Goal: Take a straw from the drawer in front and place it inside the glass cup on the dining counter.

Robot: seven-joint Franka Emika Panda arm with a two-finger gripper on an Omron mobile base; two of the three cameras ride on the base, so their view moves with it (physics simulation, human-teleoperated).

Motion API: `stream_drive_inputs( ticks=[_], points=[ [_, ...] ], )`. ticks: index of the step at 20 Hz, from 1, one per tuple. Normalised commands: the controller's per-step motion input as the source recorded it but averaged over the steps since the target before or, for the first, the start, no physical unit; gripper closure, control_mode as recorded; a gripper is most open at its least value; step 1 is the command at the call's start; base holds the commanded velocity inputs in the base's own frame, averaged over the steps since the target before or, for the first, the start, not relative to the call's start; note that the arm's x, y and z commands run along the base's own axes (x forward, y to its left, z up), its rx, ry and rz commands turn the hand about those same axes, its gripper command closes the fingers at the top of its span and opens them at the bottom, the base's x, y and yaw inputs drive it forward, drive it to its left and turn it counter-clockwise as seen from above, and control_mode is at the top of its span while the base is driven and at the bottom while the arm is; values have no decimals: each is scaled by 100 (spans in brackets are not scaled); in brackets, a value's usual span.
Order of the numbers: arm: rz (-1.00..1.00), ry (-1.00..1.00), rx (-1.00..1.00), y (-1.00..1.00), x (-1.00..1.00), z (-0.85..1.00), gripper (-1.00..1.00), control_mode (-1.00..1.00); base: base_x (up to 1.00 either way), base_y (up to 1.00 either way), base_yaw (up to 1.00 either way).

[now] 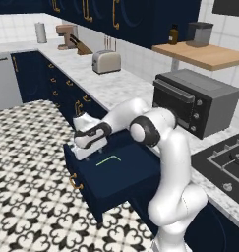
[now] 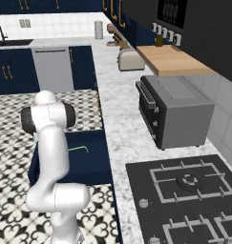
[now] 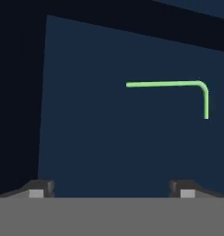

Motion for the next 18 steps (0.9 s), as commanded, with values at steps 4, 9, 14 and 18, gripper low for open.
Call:
stream_drive_inputs(
  ticks=[4,9,14,18],
  points=[
    [-4,-12,0,-94,1,22,-100,-100,0,0,0],
    [1,-1,2,-60,43,-34,-100,-100,0,0,0],
    [7,-4,1,-37,50,-32,-100,-100,0,0,0],
    [12,0,4,-20,36,-40,-100,-100,0,0,0]
  ],
)
